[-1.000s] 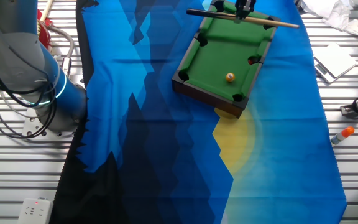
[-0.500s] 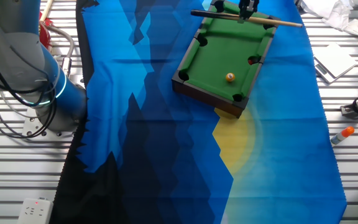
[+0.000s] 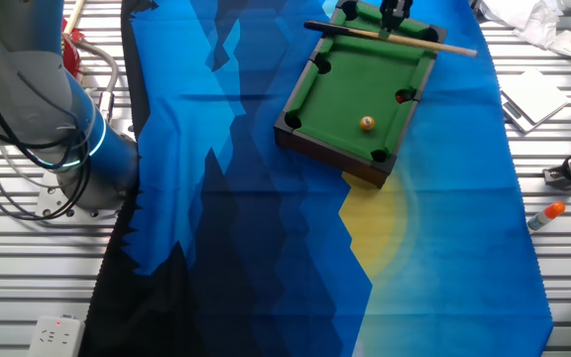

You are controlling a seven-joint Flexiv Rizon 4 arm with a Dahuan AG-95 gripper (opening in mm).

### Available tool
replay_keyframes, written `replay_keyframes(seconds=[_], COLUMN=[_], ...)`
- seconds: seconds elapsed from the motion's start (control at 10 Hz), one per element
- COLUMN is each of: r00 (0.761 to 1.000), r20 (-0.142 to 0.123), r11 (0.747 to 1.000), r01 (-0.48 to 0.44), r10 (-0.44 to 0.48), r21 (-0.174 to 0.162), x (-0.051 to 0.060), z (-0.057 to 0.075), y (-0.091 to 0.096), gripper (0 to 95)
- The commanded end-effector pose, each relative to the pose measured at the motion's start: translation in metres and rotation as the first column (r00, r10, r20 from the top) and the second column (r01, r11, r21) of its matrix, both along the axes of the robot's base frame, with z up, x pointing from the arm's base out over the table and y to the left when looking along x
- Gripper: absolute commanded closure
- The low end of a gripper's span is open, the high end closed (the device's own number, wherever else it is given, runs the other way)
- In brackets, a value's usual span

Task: Hit the pool ball

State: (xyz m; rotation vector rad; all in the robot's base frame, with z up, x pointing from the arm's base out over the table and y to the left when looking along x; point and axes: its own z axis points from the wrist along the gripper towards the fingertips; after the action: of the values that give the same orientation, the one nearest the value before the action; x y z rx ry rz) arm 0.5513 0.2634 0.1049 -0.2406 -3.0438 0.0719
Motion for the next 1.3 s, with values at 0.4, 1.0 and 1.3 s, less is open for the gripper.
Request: replay_keyframes(seconds=[0.4,1.0,1.3], r00=[1.0,0.999,0.998], r20=[0.029,0.037,0.055], r11=[1.0,0.999,0.999], r01=[-0.007,0.003,-0.004], r10=[0.007,-0.001,0.007], r21=[-0.005,-0.037,-0.047], x=[0.0,0.003,0.007], z=[0.0,-0.012,-0.031], y=[-0.001,-0.01,-0.022], gripper=[19.0,57.0,95.0])
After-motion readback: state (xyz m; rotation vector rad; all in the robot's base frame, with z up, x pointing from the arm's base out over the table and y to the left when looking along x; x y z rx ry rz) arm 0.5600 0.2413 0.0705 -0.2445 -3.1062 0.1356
